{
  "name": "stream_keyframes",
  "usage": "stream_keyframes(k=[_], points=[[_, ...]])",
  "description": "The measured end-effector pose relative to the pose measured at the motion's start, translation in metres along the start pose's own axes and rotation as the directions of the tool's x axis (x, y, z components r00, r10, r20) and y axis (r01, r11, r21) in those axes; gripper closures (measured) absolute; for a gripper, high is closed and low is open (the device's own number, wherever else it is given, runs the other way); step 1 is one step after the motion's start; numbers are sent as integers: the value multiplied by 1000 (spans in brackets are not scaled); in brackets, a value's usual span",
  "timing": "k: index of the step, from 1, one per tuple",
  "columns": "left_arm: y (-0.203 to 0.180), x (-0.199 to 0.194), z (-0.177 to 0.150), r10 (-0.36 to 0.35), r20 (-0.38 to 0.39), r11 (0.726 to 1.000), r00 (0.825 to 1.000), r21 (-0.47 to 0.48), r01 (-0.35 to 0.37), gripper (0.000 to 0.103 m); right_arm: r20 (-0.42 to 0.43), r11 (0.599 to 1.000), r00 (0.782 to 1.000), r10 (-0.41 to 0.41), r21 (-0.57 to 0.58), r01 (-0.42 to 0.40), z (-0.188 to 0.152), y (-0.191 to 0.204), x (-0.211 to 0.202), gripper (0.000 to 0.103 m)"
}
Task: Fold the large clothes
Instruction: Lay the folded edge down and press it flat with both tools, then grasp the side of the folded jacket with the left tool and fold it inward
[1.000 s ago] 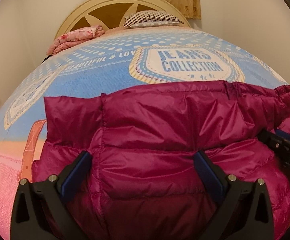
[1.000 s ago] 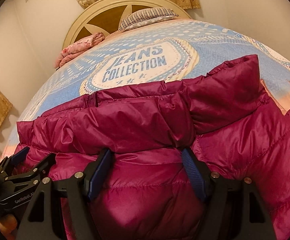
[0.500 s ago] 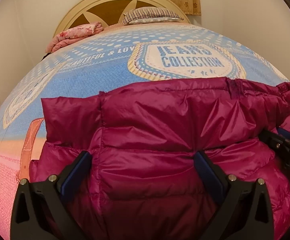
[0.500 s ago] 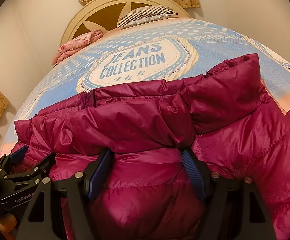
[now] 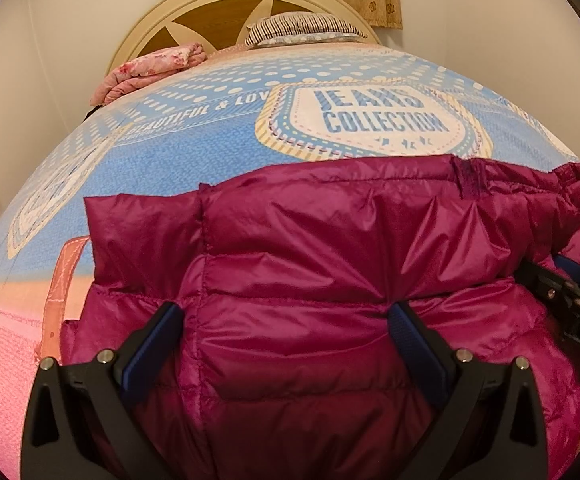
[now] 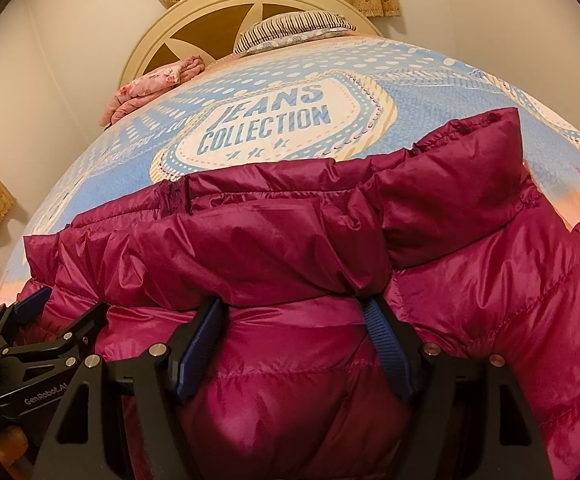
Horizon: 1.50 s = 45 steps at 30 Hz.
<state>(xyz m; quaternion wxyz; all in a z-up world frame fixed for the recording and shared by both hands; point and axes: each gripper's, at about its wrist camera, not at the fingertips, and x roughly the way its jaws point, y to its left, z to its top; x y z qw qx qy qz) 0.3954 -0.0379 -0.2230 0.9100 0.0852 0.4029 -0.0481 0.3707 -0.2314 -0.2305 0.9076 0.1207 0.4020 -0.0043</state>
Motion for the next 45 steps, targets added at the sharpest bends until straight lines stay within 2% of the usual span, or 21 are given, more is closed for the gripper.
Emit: stream_keyframes(k=[2, 5, 8, 10, 12, 16, 25, 28, 33, 36, 40, 45], points=[[1, -9, -1, 13, 0, 1000, 1000, -5, -13, 0, 2, 1000, 1000, 0, -1, 0, 0, 0, 0, 29], [1, -38, -6, -34, 44, 999, 998, -23, 35, 0, 5, 1000, 1000, 1, -1, -1, -1, -1, 0, 29], [-10, -59, -14, -57, 91, 998, 994, 9, 57, 0, 5, 1000, 1000, 1, -1, -1, 0, -1, 0, 29], [-21, -54, -19, -65, 68, 997, 996, 42, 62, 0, 5, 1000, 1000, 2, -1, -2, 0, 0, 0, 29], [-30, -39, -26, -29, 50, 997, 998, 68, 25, 0, 5, 1000, 1000, 2, -1, -2, 0, -1, 0, 29], [-26, -25, -26, -35, 46, 999, 998, 32, 33, 0, 5, 1000, 1000, 1, -1, -1, 0, 0, 0, 29], [-35, -16, -29, -5, 22, 999, 1000, 48, 4, 0, 6, 1000, 1000, -9, -9, 9, 0, 2, -1, 29], [-35, -15, -28, -5, 20, 999, 1000, 43, 4, 0, 16, 1000, 1000, 22, 9, -22, -1, -2, -9, 29], [-33, -15, -29, -14, 21, 999, 1000, 33, 13, 0, 63, 1000, 998, 22, 1, -22, -16, 2, -37, 28], [-33, -16, -30, -14, 24, 999, 1000, 32, 13, 0, 73, 998, 997, -2, -64, 6, -29, 11, -41, 26], [-29, -19, -30, -32, 17, 999, 999, 14, 32, 0, 24, 998, 1000, -15, -59, 16, -29, 8, -27, 24], [4, -58, -44, -79, 53, 994, 995, -65, 82, 0, 20, 997, 999, -29, -75, 31, -30, 11, -24, 23]])
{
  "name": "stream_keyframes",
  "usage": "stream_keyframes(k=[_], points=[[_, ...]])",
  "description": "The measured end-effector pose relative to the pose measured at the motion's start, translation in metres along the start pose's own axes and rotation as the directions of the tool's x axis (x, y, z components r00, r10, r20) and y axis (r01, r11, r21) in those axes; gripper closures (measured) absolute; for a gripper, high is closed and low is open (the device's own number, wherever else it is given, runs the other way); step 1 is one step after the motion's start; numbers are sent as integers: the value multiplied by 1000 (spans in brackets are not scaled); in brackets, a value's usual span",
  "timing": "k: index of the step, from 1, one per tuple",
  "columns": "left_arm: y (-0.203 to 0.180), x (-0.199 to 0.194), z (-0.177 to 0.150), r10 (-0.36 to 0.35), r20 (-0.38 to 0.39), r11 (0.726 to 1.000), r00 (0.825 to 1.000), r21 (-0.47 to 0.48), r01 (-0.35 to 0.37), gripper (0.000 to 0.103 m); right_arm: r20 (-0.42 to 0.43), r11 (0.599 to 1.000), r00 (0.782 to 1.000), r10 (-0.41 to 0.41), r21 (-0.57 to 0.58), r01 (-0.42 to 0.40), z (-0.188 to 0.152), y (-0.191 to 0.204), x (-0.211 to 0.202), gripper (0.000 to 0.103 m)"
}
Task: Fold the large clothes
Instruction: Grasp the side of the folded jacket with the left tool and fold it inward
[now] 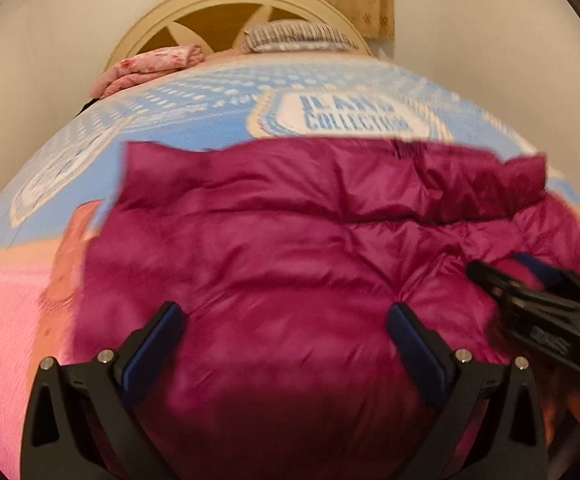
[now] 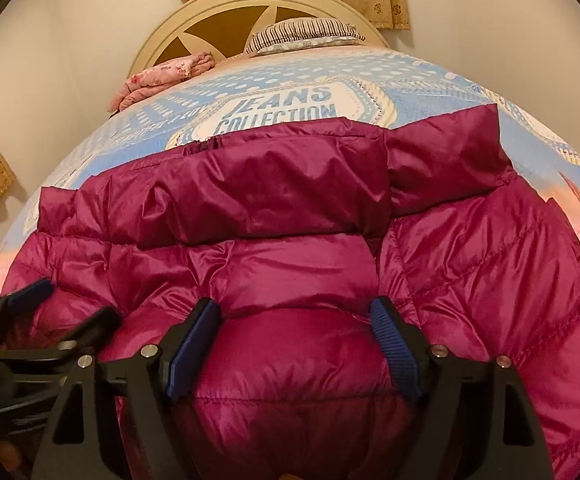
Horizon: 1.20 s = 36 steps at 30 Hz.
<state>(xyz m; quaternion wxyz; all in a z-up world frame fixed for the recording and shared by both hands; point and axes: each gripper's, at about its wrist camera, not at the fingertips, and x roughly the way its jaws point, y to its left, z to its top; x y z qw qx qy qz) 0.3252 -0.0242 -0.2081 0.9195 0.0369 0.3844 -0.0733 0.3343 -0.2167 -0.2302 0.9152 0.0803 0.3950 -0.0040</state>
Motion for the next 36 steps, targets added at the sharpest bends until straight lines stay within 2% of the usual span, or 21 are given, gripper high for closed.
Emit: stream_keyframes(k=[2, 4, 7, 10, 12, 16, 17, 20, 22, 25, 26, 28, 32, 34, 35, 36], points=[[18, -20, -5, 2, 41, 1000, 999, -20, -1, 0, 2, 1000, 1000, 0, -1, 0, 0, 0, 1, 23], [47, -38, -12, 39, 95, 998, 995, -56, -33, 0, 3, 1000, 1000, 0, -1, 0, -1, 0, 1, 23], [89, -40, -16, 84, 106, 988, 991, -139, -68, 0, 3, 1000, 1000, -3, -4, 3, -1, 1, 1, 23], [120, -15, -24, 15, 22, 976, 1000, -216, -10, 0, 3, 1000, 1000, -8, -9, 8, -2, 3, 0, 23], [128, 3, -31, -34, -21, 966, 999, -257, 28, 0, -1, 1000, 1000, -13, -13, 13, -1, 4, 0, 23], [139, 16, -37, -132, -38, 943, 990, -313, 114, 0, -20, 997, 998, -55, -53, 54, 5, 14, -7, 23], [141, 17, -37, -144, -34, 942, 989, -310, 126, 0, -2, 996, 998, -61, -60, 60, 9, 18, -15, 23], [148, 16, -33, -119, -20, 950, 993, -292, 108, 0, 81, 994, 995, -61, -90, 68, 30, 40, -36, 23], [153, 15, -33, -146, -17, 944, 989, -302, 134, 0, 63, 993, 996, -60, -101, 66, 43, 51, -31, 23], [144, 20, -33, -190, -43, 951, 981, -257, 173, 0, 3, 988, 994, -112, -110, 112, 52, 61, -2, 23], [140, 22, -32, -201, -47, 953, 978, -243, 184, 2, -53, 987, 991, -121, -116, 115, 51, 63, 17, 23], [135, 26, -33, -244, -52, 947, 968, -229, 227, 13, -117, 985, 984, -135, -125, 120, 44, 63, 38, 23], [141, 34, -34, -325, -69, 916, 943, -271, 296, 17, -88, 978, 984, -157, -155, 142, 37, 66, 42, 22], [136, 30, -32, -354, -76, 912, 932, -251, 325, 23, -89, 976, 983, -163, -160, 148, 36, 67, 44, 22], [133, 28, -33, -356, -85, 915, 931, -233, 329, 23, -90, 976, 982, -164, -161, 148, 37, 68, 44, 22], [130, 26, -33, -345, -93, 923, 934, -213, 319, 27, -90, 978, 984, -155, -156, 139, 38, 68, 44, 22]])
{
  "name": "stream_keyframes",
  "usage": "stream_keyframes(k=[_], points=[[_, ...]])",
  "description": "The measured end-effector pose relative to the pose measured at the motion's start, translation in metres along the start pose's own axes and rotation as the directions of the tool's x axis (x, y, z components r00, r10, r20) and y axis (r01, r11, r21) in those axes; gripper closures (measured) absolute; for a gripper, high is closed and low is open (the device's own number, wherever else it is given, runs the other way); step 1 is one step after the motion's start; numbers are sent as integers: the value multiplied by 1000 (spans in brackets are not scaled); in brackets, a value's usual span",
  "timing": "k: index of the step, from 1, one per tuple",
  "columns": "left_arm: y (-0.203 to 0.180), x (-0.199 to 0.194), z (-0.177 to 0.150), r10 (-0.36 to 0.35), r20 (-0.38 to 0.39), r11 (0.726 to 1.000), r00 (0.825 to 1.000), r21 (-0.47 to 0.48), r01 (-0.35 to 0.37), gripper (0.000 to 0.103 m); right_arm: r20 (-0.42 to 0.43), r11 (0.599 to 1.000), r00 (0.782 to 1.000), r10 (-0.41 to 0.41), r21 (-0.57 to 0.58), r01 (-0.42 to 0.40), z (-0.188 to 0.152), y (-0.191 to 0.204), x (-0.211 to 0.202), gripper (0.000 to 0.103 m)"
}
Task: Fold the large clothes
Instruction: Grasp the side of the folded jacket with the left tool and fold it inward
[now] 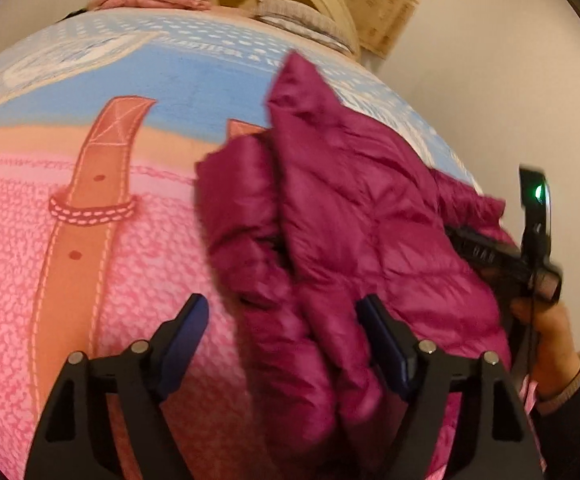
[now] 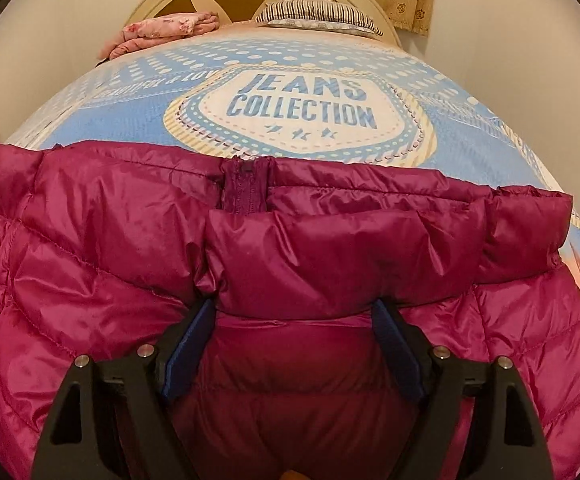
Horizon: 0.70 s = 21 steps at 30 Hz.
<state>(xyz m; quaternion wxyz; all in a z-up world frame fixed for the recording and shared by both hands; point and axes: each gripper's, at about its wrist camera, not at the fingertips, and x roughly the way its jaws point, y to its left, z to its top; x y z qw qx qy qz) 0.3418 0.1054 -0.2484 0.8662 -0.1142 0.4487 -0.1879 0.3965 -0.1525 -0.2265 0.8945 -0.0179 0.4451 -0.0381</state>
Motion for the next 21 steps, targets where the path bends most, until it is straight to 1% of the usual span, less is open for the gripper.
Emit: stream_keyframes(k=[1, 3, 5, 7, 9, 10, 12, 14, 15, 17, 18, 19, 20, 21], points=[[-4, -3, -3, 2, -3, 1000, 1000, 22, -2, 33, -2, 1000, 1000, 14, 5, -14, 0, -1, -3, 22], [-5, -8, -9, -34, -10, 999, 999, 12, 34, 40, 12, 999, 999, 43, 20, -44, -5, -8, -24, 22], [0, -14, -15, -62, -3, 998, 998, -17, 62, 40, 53, 995, 995, 84, 44, -87, -19, -19, -56, 22], [3, -18, -22, -76, 7, 997, 997, -29, 77, 39, 72, 992, 991, 117, 44, -120, -37, -21, -80, 21], [2, -19, -25, -81, 15, 996, 997, -28, 81, 39, 76, 993, 990, 116, 11, -117, -56, -19, -94, 21], [1, -19, -26, -75, 17, 997, 997, -27, 76, 39, 63, 995, 993, 104, -10, -104, -67, -16, -95, 21], [-2, -17, -25, -66, 14, 998, 998, -20, 66, 39, 17, 992, 992, 123, -25, -122, -83, -11, -86, 21], [-1, -12, -19, -70, 10, 997, 998, -26, 70, 39, 42, 993, 993, 113, -34, -111, -94, -8, -79, 21], [-2, -12, -20, -88, 8, 996, 996, -28, 88, 40, 43, 994, 993, 109, -37, -108, -96, -6, -76, 21], [-6, -12, -21, -94, 12, 995, 996, -17, 94, 42, 44, 994, 994, 98, -44, -96, -99, -3, -70, 20], [-7, -14, -23, -94, 14, 996, 995, -5, 94, 46, 48, 995, 995, 91, -51, -89, -99, -1, -68, 20], [-8, -14, -24, -102, 15, 995, 995, -1, 102, 55, 49, 995, 995, 88, -55, -85, -100, -1, -67, 19], [-8, -14, -25, -121, 14, 993, 993, -7, 121, 59, 53, 995, 995, 84, -58, -81, -100, 0, -66, 19], [-6, -15, -26, -140, 13, 990, 990, -20, 141, 66, 55, 995, 995, 84, -59, -81, -101, 0, -66, 19]])
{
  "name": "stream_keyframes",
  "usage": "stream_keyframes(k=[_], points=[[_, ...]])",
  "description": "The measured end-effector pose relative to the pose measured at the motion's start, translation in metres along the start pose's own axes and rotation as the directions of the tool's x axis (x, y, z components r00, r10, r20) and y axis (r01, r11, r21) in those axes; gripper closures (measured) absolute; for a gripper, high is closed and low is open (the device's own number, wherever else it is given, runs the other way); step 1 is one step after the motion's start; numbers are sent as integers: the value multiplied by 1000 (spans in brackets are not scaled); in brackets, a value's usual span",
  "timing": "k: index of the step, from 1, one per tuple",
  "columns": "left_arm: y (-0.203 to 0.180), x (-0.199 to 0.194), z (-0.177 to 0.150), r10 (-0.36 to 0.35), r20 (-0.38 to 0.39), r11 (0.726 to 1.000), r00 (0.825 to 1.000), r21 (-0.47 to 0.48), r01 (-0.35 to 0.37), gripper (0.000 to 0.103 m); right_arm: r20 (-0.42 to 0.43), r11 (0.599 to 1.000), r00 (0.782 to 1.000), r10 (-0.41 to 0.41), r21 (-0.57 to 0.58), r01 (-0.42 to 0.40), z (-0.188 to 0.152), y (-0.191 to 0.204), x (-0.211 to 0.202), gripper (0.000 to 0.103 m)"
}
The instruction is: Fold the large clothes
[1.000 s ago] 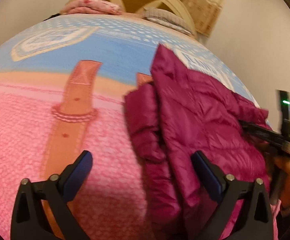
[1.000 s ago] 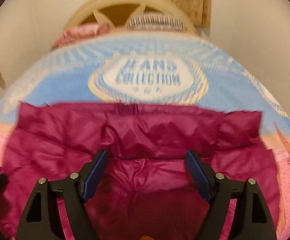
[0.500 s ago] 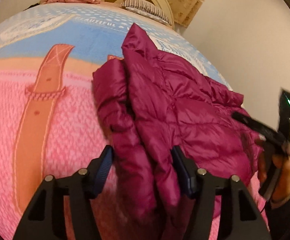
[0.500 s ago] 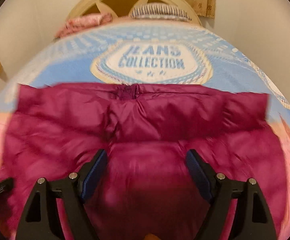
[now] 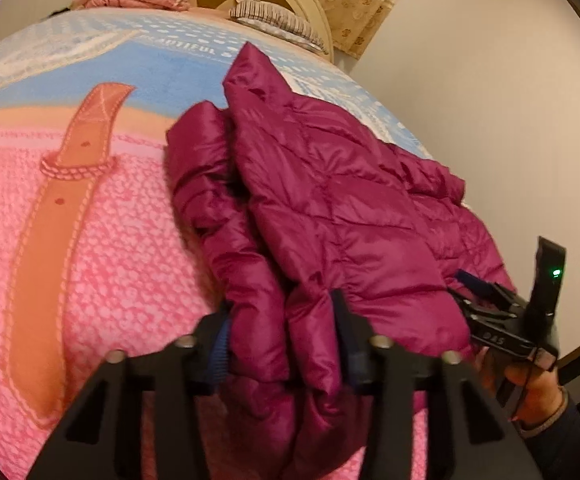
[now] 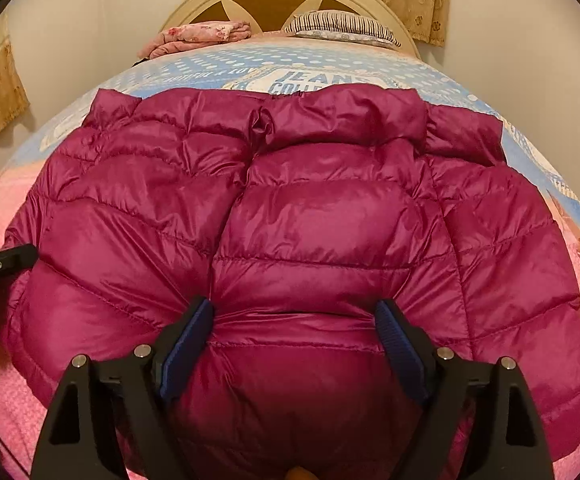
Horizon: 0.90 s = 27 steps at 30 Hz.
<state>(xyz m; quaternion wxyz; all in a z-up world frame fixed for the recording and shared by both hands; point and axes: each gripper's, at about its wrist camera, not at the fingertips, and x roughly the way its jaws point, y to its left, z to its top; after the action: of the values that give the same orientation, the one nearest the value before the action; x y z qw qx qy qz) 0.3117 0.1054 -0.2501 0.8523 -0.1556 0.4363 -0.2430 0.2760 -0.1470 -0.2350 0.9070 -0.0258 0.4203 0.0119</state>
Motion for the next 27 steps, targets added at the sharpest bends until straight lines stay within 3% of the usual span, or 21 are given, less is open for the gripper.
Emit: stream_keyframes(k=[3, 8, 12, 13, 17, 22, 27], points=[[4, -5, -3, -45, 22, 999, 999, -21, 45, 79, 17, 1000, 1000, 7, 9, -7, -7, -1, -2, 19], [3, -24, -7, -93, 94, 993, 991, -67, 99, 87, 23, 1000, 1000, 21, 19, -22, -12, -3, -5, 19], [-9, -57, -6, -216, 197, 967, 956, -90, 237, 89, 16, 1000, 1000, 14, 10, -14, -17, -4, -13, 19], [-20, -70, -5, -254, 220, 959, 942, -73, 275, 89, 8, 1000, 1000, 16, 7, -16, -20, -1, -16, 19], [-67, -111, -10, -322, 248, 945, 914, 34, 324, 89, -32, 996, 996, 83, -17, -83, -30, 23, -32, 19], [-123, -130, -7, -261, 235, 957, 936, 190, 220, 89, -45, 974, 978, 202, -97, -205, -48, 55, -54, 19], [-157, -117, 10, -279, 225, 946, 934, 232, 227, 89, -25, 950, 949, 313, 17, -313, -53, 14, -69, 19]])
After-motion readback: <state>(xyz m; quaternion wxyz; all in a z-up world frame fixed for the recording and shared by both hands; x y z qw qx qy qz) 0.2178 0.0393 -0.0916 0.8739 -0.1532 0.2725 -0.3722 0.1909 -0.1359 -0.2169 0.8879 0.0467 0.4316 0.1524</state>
